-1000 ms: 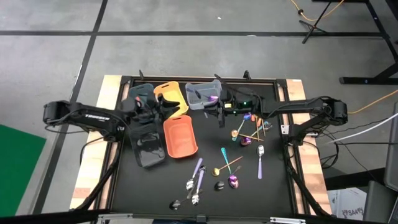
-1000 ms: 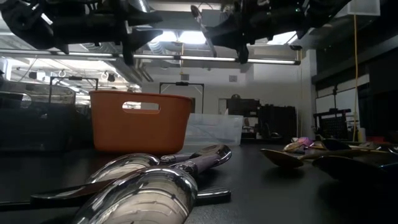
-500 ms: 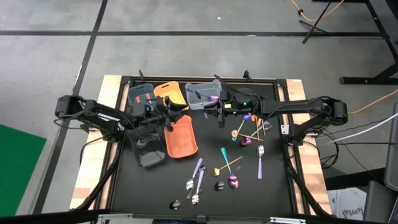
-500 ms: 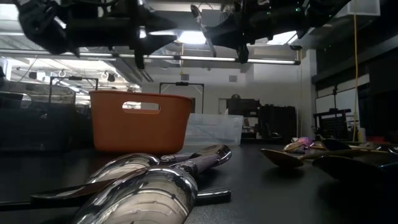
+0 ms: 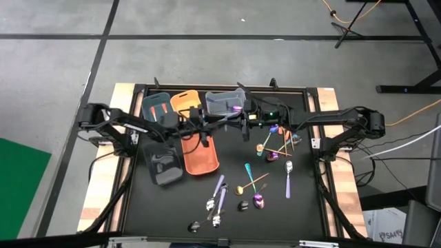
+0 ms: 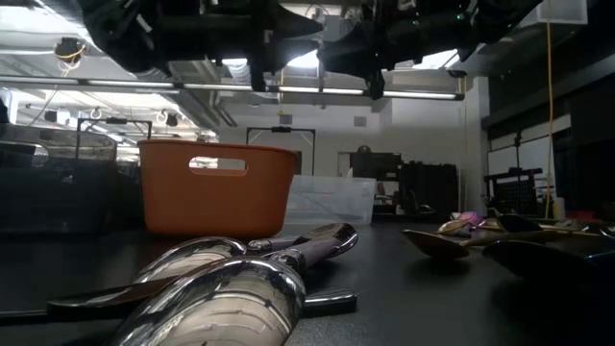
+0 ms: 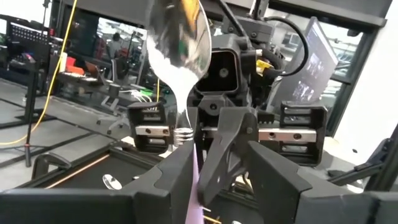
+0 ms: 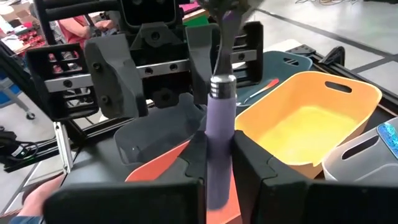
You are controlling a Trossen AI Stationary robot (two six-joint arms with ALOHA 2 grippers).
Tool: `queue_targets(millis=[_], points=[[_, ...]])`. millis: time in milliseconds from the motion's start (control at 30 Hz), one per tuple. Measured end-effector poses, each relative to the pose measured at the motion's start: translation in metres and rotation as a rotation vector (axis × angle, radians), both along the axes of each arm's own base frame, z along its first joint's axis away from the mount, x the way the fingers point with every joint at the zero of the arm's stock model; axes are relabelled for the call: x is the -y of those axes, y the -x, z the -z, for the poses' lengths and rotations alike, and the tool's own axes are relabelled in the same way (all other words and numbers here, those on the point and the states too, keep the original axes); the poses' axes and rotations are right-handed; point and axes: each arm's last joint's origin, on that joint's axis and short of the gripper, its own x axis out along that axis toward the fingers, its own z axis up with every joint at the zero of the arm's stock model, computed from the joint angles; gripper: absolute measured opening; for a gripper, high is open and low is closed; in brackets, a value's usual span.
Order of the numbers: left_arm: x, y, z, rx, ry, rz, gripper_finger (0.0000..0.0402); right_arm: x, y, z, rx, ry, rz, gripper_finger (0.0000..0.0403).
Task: Sort silverware by color (type)
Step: Put the purple spoon into the orange bin
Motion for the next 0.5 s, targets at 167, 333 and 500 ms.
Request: queue_targets(millis=[167,333,500], points=[[0.0002,-0.0035,0.0010,-0.007,-0.001,0.009,0.0143,-0.0009,0.0001,0.0002,-0.001,0.013,-0.034,0.0035],[-0.0001,-0.0035,0.0011,-0.010,0.001,0.005,0.0143,-0.0007,0.0000,0.0001,0.000,0.017,-0.025,0.0035],[-0.0001,-0.0035,0.0012,-0.011,0.000,0.013,0.0143,-0.0007,0.0000,0.0002,-0.001,0.018,-0.022,0.0035]])
